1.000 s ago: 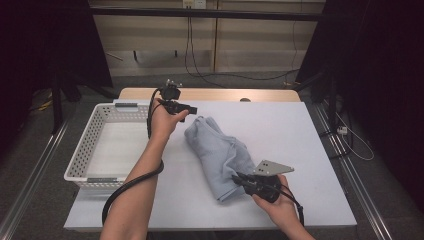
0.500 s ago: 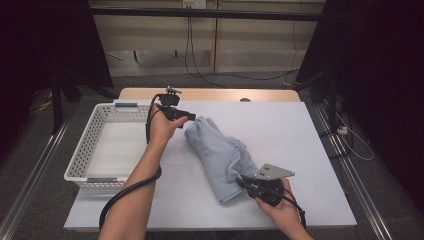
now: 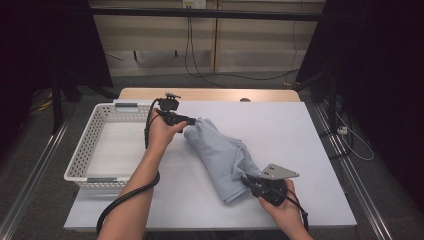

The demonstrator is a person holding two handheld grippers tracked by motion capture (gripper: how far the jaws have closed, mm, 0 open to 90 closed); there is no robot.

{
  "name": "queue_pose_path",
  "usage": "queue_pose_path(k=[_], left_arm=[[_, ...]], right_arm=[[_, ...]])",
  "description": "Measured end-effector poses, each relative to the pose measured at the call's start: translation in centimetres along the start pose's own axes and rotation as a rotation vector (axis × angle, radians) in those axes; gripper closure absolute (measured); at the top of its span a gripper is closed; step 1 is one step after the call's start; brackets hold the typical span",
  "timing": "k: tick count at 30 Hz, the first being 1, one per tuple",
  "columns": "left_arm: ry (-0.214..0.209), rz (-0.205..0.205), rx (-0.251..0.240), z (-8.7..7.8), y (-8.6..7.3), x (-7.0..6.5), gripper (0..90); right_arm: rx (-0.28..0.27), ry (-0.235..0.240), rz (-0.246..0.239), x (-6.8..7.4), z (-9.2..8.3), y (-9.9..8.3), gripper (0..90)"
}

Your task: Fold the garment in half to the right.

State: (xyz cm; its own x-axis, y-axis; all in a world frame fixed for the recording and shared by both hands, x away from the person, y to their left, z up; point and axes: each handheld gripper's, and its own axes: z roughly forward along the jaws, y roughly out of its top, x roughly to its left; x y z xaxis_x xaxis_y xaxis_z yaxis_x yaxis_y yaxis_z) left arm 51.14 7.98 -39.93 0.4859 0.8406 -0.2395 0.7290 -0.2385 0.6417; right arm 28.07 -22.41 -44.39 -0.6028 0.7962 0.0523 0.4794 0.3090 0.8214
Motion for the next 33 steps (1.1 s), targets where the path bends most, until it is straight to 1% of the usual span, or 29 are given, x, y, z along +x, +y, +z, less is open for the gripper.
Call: queue_pose_path(k=[2, 8, 9, 12, 18, 20, 21, 23, 29, 32, 33], left_arm=[[0.003, 0.007, -0.002, -0.1, -0.1, 0.0, 23.9], [0.002, 0.006, -0.003, -0.2, -0.5, -0.2, 23.2], [0.005, 0.013, -0.004, -0.1, -0.6, -0.2, 23.1], [-0.002, 0.007, 0.0, 0.0, -0.9, -0.3, 22.7], [-0.007, 0.004, -0.001, 0.0, -1.2, -0.2, 22.3], [-0.014, -0.001, 0.003, 0.0, -1.3, -0.2, 21.7], [-0.01, -0.002, -0.002, 0.0, -1.4, -0.2, 21.7], [-0.017, -0.005, -0.006, -0.1, -1.5, -0.1, 21.6], [-0.024, -0.004, -0.008, -0.3, -1.7, -0.1, 21.3], [-0.021, -0.004, -0.013, -0.4, -1.8, -0.1, 21.3], [-0.028, -0.001, -0.006, -0.5, -1.8, -0.1, 21.3]], right_arm=[[0.001, -0.008, 0.015, -0.2, -0.1, -0.1, 83.5], [-0.009, -0.027, 0.041, -1.0, -0.6, -0.5, 83.3], [-0.013, -0.031, 0.049, -1.2, -0.8, -0.6, 83.2], [-0.016, -0.041, 0.061, -1.4, -1.1, -0.7, 82.9], [-0.008, -0.043, 0.059, -1.3, -1.0, -0.7, 82.9], [-0.005, -0.047, 0.054, -1.3, -1.0, -0.8, 82.7], [-0.002, -0.049, 0.054, -1.4, -1.0, -0.9, 82.6], [-0.003, -0.061, 0.064, -1.5, -1.1, -1.0, 82.5], [-0.008, -0.06, 0.075, -1.7, -1.3, -1.0, 82.1], [0.001, -0.059, 0.072, -1.7, -1.2, -1.1, 82.0], [0.008, -0.059, 0.075, -1.7, -1.1, -1.1, 81.8]])
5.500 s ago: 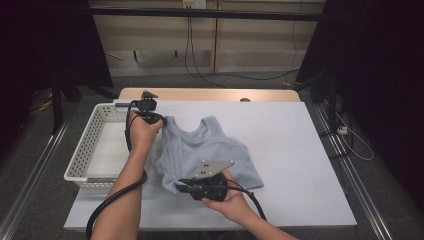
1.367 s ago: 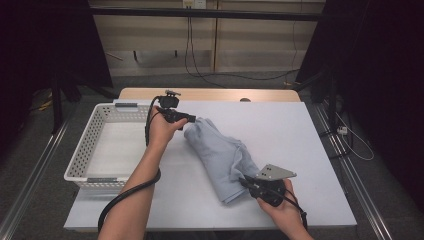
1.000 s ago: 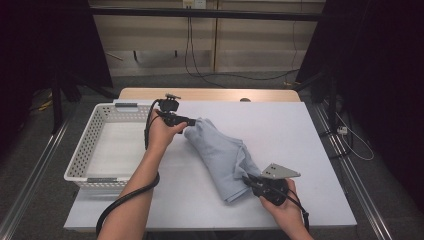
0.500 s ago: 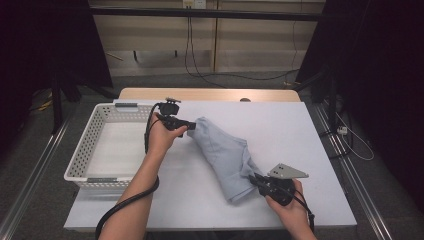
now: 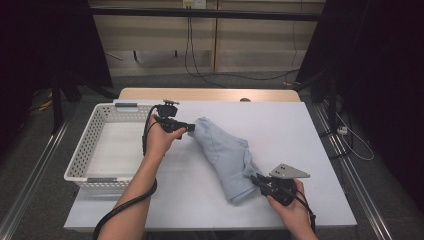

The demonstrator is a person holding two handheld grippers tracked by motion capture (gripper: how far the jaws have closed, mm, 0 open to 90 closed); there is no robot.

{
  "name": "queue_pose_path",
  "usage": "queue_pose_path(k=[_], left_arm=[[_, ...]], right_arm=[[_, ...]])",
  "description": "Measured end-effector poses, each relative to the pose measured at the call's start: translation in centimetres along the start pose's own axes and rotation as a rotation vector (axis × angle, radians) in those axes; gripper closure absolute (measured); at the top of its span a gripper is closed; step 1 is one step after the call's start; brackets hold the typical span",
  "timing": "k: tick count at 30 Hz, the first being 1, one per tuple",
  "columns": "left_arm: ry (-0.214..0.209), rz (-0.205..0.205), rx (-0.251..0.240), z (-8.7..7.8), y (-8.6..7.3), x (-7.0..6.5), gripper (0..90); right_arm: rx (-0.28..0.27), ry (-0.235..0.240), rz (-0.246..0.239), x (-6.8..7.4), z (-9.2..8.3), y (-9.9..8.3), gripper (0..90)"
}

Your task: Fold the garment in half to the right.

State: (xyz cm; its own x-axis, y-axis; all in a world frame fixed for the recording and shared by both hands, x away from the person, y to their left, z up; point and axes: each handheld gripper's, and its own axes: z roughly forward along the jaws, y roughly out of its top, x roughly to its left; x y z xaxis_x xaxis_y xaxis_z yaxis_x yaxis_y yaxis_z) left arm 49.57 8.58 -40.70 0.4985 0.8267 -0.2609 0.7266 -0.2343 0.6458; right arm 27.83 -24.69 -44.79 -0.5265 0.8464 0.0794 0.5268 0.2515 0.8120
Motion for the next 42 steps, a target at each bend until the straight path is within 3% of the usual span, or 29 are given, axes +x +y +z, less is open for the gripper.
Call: queue_pose_path(k=[8, 13, 19, 23, 27, 30, 31, 33, 35, 39, 42], left_arm=[[0.005, 0.004, -0.007, 0.1, -0.2, -0.3, 21.3], [0.008, 0.007, 0.005, 0.2, -0.5, -0.2, 21.2], [0.014, 0.01, 0.007, 0.3, -0.5, -0.2, 21.3], [0.013, 0.015, 0.005, 0.1, -0.4, -0.2, 21.2], [0.01, 0.012, 0.003, -0.1, -0.4, -0.2, 20.9], [0.013, 0.016, 0.002, -0.2, -0.5, -0.2, 20.8], [0.013, 0.02, 0.005, -0.3, -0.6, -0.2, 20.8], [0.016, 0.021, 0.0, -0.3, -0.7, -0.2, 20.8], [0.014, 0.022, -0.001, -0.4, -0.8, -0.3, 20.7], [0.007, 0.016, -0.008, -0.5, -0.9, -0.4, 21.0], [-0.002, 0.014, -0.005, -0.3, -1.1, -0.5, 20.7]], right_arm=[[-0.008, -0.004, 0.03, -0.5, -0.4, 0.2, 71.4], [-0.015, -0.033, 0.068, -1.0, -0.8, 0.7, 54.4], [-0.046, -0.041, 0.093, -1.6, -1.1, 1.5, 47.0], [-0.035, -0.026, 0.084, -1.7, -0.1, 2.0, 48.4], [-0.002, -0.029, 0.042, -1.8, 1.4, 2.2, 50.3], [0.019, -0.039, 0.017, -2.1, 2.3, 2.0, 61.8], [0.021, -0.031, 0.019, -2.3, 2.4, 1.9, 73.4], [0.019, -0.014, 0.022, -2.7, 2.3, 1.8, 87.0], [0.025, -0.012, 0.038, -3.1, 1.9, 1.9, 87.7], [0.029, -0.065, 0.034, -3.6, 1.0, 1.8, 87.9], [0.034, -0.072, 0.045, -3.7, 1.0, 1.3, 87.8]])
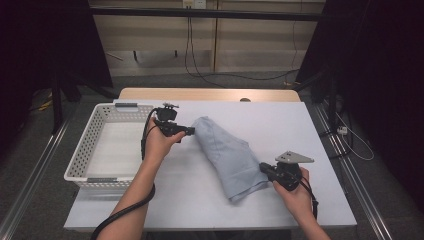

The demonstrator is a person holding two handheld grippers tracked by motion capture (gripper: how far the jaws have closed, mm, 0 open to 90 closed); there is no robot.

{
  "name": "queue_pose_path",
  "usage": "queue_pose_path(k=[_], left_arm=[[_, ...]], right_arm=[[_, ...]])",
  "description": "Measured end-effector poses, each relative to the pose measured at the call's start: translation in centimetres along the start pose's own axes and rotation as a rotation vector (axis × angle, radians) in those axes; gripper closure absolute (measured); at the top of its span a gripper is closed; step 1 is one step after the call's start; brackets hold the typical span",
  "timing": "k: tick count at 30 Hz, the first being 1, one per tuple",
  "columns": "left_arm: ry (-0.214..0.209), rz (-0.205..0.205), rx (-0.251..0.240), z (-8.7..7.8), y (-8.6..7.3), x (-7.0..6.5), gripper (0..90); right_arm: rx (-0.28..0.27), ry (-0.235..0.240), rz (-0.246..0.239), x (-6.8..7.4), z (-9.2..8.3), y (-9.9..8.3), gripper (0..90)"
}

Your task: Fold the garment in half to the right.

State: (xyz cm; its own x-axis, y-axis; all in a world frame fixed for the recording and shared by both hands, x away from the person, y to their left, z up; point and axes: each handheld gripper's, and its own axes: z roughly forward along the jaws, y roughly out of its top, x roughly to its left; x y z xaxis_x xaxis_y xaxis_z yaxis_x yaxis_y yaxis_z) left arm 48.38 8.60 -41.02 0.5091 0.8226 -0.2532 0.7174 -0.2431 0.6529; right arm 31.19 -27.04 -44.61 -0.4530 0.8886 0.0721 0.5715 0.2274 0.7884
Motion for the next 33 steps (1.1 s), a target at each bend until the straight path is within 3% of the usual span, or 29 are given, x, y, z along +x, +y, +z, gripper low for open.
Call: queue_pose_path(k=[8, 17, 20, 25, 29, 31, 33], left_arm=[[-0.019, 0.001, 0.009, 0.4, -0.6, 0.0, 21.1], [-0.063, -0.05, 0.027, 2.2, -0.8, 0.2, 31.6], [-0.076, -0.047, 0.031, 2.9, -0.7, 0.0, 37.1], [-0.109, -0.046, 0.048, 3.4, -0.5, -0.4, 55.1], [-0.112, -0.036, 0.074, 3.4, -0.3, -0.5, 67.3], [-0.114, -0.044, 0.08, 3.3, -0.3, -0.5, 77.6], [-0.11, -0.055, 0.081, 2.9, -0.1, -0.3, 81.8]], right_arm=[[-0.002, -0.011, 0.0, 0.1, 0.2, -0.3, 87.0], [-0.005, -0.011, 0.007, 0.1, 0.2, -0.6, 84.3], [-0.003, -0.01, 0.006, 0.0, 0.3, -0.7, 83.2], [-0.005, -0.006, 0.01, -0.1, 0.3, -0.7, 82.1], [-0.013, -0.006, 0.007, -0.1, 0.2, -0.5, 82.6], [-0.015, 0.0, 0.008, -0.1, 0.2, -0.5, 84.5], [-0.013, 0.006, 0.004, 0.0, 0.2, -0.4, 86.5]])
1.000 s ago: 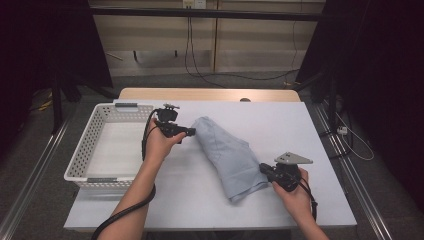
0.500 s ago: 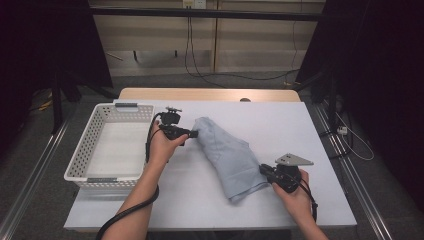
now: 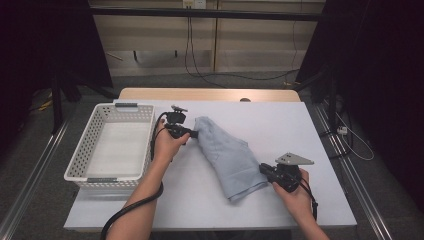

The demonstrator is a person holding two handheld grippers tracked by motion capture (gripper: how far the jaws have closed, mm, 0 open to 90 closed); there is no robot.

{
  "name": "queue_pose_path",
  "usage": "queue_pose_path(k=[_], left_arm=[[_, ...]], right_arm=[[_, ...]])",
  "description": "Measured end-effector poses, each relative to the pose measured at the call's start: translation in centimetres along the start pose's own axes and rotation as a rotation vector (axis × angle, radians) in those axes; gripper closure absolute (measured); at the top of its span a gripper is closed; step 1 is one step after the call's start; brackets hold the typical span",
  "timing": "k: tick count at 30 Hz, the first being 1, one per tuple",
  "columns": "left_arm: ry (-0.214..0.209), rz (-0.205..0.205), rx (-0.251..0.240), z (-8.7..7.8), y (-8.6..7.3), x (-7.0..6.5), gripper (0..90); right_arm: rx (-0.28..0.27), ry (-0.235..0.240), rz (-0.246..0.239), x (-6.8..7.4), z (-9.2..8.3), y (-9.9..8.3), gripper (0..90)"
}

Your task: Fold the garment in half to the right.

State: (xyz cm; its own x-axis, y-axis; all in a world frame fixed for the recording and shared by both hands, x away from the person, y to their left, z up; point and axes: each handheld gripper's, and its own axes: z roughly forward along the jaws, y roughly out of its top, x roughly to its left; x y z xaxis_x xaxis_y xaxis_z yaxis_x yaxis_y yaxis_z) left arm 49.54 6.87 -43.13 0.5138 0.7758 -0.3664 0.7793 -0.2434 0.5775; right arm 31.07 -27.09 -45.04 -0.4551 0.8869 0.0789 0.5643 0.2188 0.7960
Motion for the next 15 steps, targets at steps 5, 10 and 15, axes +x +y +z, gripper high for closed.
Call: queue_pose_path(k=[5, 10, 15], left_arm=[[0.024, -0.032, 0.004, -1.1, 0.8, 0.7, 88.1], [0.025, -0.034, 0.011, -1.4, 1.3, 0.9, 87.9], [0.037, -0.03, 0.008, -1.4, 1.2, 0.6, 76.9]], right_arm=[[0.004, -0.019, -0.02, 0.1, -0.1, 0.1, 88.0], [0.001, -0.016, -0.027, 0.2, -0.3, 0.2, 88.0], [-0.011, 0.004, -0.001, -0.1, -0.3, 0.1, 85.2]])
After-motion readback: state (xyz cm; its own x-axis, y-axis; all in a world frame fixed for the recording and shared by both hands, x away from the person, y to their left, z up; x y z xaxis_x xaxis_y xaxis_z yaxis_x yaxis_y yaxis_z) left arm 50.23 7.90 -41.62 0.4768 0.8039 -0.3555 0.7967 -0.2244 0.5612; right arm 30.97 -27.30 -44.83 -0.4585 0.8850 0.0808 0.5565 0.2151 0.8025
